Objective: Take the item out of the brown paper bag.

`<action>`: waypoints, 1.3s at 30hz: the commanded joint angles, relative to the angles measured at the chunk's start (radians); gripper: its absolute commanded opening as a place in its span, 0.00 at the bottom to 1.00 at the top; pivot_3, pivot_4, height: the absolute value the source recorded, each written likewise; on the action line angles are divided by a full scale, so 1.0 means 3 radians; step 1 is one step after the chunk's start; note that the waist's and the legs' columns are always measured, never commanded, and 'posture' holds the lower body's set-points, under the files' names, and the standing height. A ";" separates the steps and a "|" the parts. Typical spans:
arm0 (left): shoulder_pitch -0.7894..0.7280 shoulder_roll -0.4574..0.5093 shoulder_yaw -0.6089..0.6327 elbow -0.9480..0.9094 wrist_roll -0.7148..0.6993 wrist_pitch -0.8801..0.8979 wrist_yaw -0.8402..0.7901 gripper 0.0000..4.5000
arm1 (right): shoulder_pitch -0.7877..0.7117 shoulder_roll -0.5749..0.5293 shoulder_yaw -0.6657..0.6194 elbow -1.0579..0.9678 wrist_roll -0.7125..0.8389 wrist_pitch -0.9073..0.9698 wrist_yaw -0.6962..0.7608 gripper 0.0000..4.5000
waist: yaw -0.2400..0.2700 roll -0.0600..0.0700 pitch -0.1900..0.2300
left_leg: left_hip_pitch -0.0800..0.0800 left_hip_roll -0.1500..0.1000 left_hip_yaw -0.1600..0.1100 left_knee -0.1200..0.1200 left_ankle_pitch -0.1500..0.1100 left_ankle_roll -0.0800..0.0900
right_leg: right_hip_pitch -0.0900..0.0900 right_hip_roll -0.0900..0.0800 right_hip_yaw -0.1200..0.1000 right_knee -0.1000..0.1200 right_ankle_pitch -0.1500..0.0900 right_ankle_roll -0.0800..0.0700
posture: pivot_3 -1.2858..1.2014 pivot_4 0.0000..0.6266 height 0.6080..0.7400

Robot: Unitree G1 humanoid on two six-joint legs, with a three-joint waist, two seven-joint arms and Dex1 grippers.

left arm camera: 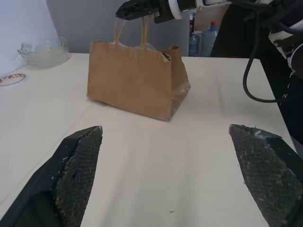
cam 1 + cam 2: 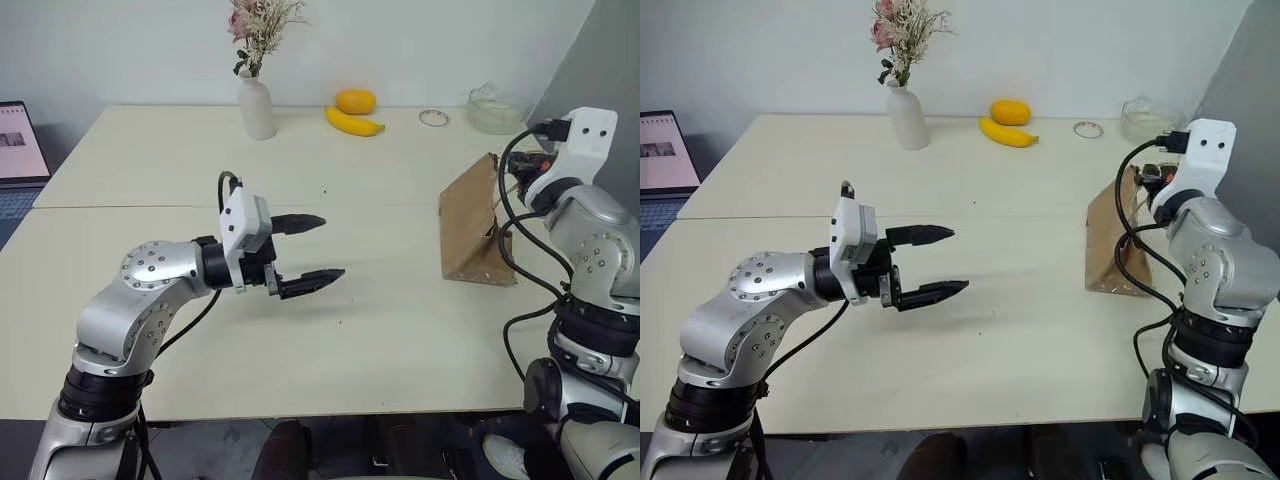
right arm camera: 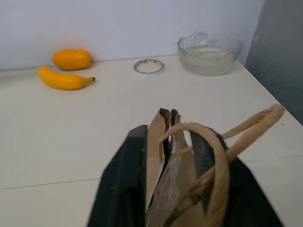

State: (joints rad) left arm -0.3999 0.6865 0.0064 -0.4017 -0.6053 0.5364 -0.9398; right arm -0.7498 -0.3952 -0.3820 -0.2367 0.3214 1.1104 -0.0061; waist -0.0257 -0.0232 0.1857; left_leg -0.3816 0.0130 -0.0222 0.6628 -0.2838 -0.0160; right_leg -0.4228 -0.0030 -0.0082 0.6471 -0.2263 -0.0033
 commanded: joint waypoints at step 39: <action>0.1154 -0.0238 0.0897 -0.1055 -0.0437 0.0215 0.1226 1.00 | -0.2161 -0.0478 0.2237 0.3328 -0.1649 -0.4408 0.2544 0.01 | -0.0009 0.0004 0.0004 | 0.0001 0.0002 0.0002 0.0003 0.0001 -0.0002 | -0.0003 -0.0018 0.0000 0.0004 0.0011 -0.0019 | 0.52 0.24 1.00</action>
State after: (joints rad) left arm -0.0501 0.6042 0.2455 -0.6814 -0.7227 0.6162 -0.5775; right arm -1.3444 -0.5481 0.3176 0.7663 -0.1786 -0.1906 0.7603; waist -0.0285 -0.0219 0.1868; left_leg -0.3813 0.0135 -0.0218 0.6638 -0.2834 -0.0166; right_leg -0.4236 -0.0084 -0.0083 0.6482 -0.2230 -0.0090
